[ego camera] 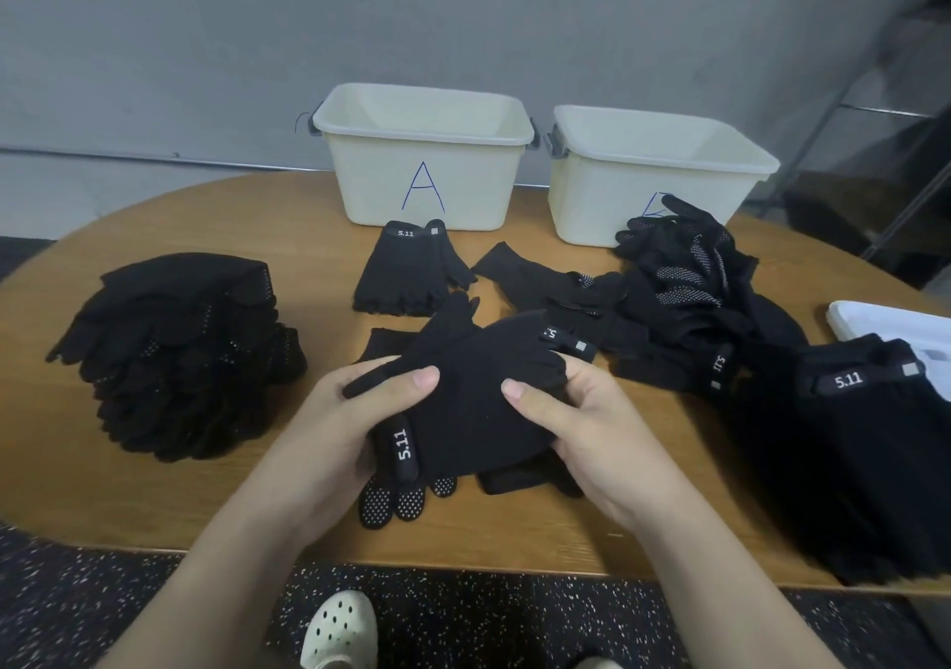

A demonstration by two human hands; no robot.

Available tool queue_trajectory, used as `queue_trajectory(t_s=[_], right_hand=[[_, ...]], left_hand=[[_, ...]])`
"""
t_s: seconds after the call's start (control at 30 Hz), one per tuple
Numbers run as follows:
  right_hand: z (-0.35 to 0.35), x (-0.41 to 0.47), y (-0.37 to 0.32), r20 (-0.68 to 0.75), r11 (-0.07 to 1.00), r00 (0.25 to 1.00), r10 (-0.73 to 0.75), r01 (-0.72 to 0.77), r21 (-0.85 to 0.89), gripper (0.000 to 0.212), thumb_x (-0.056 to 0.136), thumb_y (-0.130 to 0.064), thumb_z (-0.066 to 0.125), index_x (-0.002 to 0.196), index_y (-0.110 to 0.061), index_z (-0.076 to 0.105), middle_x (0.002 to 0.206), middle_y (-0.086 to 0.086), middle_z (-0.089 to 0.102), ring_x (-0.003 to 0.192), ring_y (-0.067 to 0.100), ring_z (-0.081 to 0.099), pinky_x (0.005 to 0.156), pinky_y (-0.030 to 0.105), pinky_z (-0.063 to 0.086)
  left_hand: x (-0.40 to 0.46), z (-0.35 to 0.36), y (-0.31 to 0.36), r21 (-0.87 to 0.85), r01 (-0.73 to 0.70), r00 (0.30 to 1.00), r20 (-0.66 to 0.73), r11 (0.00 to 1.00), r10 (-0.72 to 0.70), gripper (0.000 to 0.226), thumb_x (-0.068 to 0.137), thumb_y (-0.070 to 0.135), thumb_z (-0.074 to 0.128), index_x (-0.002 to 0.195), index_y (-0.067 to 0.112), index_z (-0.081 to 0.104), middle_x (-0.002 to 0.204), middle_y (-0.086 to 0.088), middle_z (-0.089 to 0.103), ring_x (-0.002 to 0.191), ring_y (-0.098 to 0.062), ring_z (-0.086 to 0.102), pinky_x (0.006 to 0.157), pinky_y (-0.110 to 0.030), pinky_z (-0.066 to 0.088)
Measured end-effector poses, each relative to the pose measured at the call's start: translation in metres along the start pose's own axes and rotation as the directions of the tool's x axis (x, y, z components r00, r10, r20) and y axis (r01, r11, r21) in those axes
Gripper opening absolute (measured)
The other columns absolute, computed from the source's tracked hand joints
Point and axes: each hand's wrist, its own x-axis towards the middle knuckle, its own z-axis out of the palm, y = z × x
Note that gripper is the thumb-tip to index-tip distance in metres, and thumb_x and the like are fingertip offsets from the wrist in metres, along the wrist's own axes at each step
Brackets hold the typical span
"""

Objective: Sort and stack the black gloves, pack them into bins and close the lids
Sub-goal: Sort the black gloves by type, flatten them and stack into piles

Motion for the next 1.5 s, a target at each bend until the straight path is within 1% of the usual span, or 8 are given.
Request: queue_trajectory(t_s=[0.5, 0.7, 0.8, 0.9, 1.1, 1.27, 1.37, 1.5], right_hand=[[-0.02, -0.003, -0.011, -0.227, 0.95, 0.933, -0.278, 0.232, -0.208, 0.007, 0.091, -0.005, 0.072, 0.093, -0.011, 0.076, 0.078, 0.004, 0.071, 0.07, 0.014, 0.065, 0.067, 0.026, 0.052], [0.006, -0.007, -0.002, 0.01, 0.983, 0.987, -0.161, 0.162, -0.085, 0.045, 0.092, -0.035, 0.076, 0.133, -0.025, 0.062, 0.131, -0.005, 0.07, 0.122, 0.016, 0.067, 0.099, 0.038, 0.056], [0.008, -0.004, -0.003, 0.013, 0.98, 0.983, -0.185, 0.185, -0.078, 0.033, 0.091, -0.039, 0.071, 0.122, -0.029, 0.07, 0.126, -0.002, 0.072, 0.123, 0.017, 0.065, 0.108, 0.048, 0.049], [0.003, 0.0, -0.003, -0.092, 0.978, 0.977, -0.193, 0.183, -0.105, 0.019, 0.1, -0.029, 0.064, 0.112, -0.017, 0.073, 0.115, 0.012, 0.074, 0.115, 0.03, 0.069, 0.104, 0.055, 0.051], [-0.004, 0.001, -0.007, -0.184, 0.993, 0.98, -0.07, 0.086, 0.078, 0.023, 0.107, -0.014, 0.051, 0.114, -0.006, 0.072, 0.114, 0.014, 0.076, 0.111, 0.031, 0.071, 0.1, 0.045, 0.055], [-0.004, -0.002, -0.016, -0.134, 0.972, 0.991, -0.028, 0.058, 0.228, 0.025, 0.106, -0.01, 0.049, 0.121, -0.001, 0.067, 0.117, 0.014, 0.075, 0.113, 0.027, 0.071, 0.097, 0.035, 0.058], [-0.008, 0.0, -0.017, -0.117, 0.973, 0.993, -0.003, 0.03, 0.228, 0.027, 0.106, -0.014, 0.05, 0.123, 0.0, 0.066, 0.119, 0.014, 0.075, 0.115, 0.027, 0.07, 0.099, 0.038, 0.056], [-0.017, 0.0, -0.02, -0.171, 0.999, 0.985, -0.039, 0.032, -0.039, 0.028, 0.108, -0.025, 0.05, 0.114, -0.011, 0.073, 0.111, 0.005, 0.078, 0.108, 0.022, 0.073, 0.098, 0.046, 0.057]], left_hand=[[0.005, 0.012, -0.006, 0.165, -0.234, 0.883, -0.377, 0.958, 0.281, 0.026, 0.095, 0.019, 0.069, 0.12, 0.021, 0.076, 0.116, 0.0, 0.077, 0.111, -0.021, 0.073, 0.104, -0.048, 0.053], [0.001, 0.035, -0.017, 0.646, -0.389, 0.882, 0.056, 0.656, 0.468, 0.042, 0.106, 0.02, 0.053, 0.146, 0.034, 0.055, 0.141, 0.023, 0.061, 0.135, 0.002, 0.051, 0.117, -0.033, 0.042], [0.005, 0.043, -0.031, 0.799, -0.444, 0.877, 0.295, 0.405, 0.379, 0.056, 0.108, 0.033, 0.047, 0.157, 0.049, 0.024, 0.165, 0.032, 0.016, 0.153, 0.008, 0.008, 0.128, -0.034, 0.016], [0.007, 0.046, -0.039, 0.82, -0.469, 0.877, 0.39, 0.327, 0.281, 0.073, 0.103, 0.038, 0.056, 0.159, 0.047, 0.011, 0.166, 0.033, -0.006, 0.153, 0.008, -0.012, 0.128, -0.031, 0.003], [0.009, 0.044, -0.036, 0.736, -0.362, 0.889, 0.087, 0.573, 0.45, 0.05, 0.1, 0.047, 0.052, 0.149, 0.044, 0.042, 0.153, 0.039, 0.035, 0.144, 0.016, 0.026, 0.119, -0.017, 0.023], [0.026, 0.038, -0.027, 0.271, -0.114, 0.963, -0.207, 0.956, 0.174, 0.029, 0.103, 0.032, 0.057, 0.131, 0.027, 0.061, 0.125, 0.014, 0.071, 0.118, 0.0, 0.066, 0.108, -0.034, 0.051], [0.028, 0.04, -0.025, 0.157, -0.044, 0.986, -0.152, 0.987, 0.068, 0.028, 0.103, 0.021, 0.057, 0.127, 0.012, 0.069, 0.12, -0.002, 0.076, 0.114, -0.018, 0.072, 0.104, -0.047, 0.054], [0.03, 0.04, -0.03, 0.348, -0.14, 0.958, -0.189, 0.927, 0.215, 0.023, 0.105, 0.019, 0.056, 0.121, 0.022, 0.071, 0.113, 0.004, 0.078, 0.108, -0.017, 0.073, 0.088, -0.044, 0.061]])
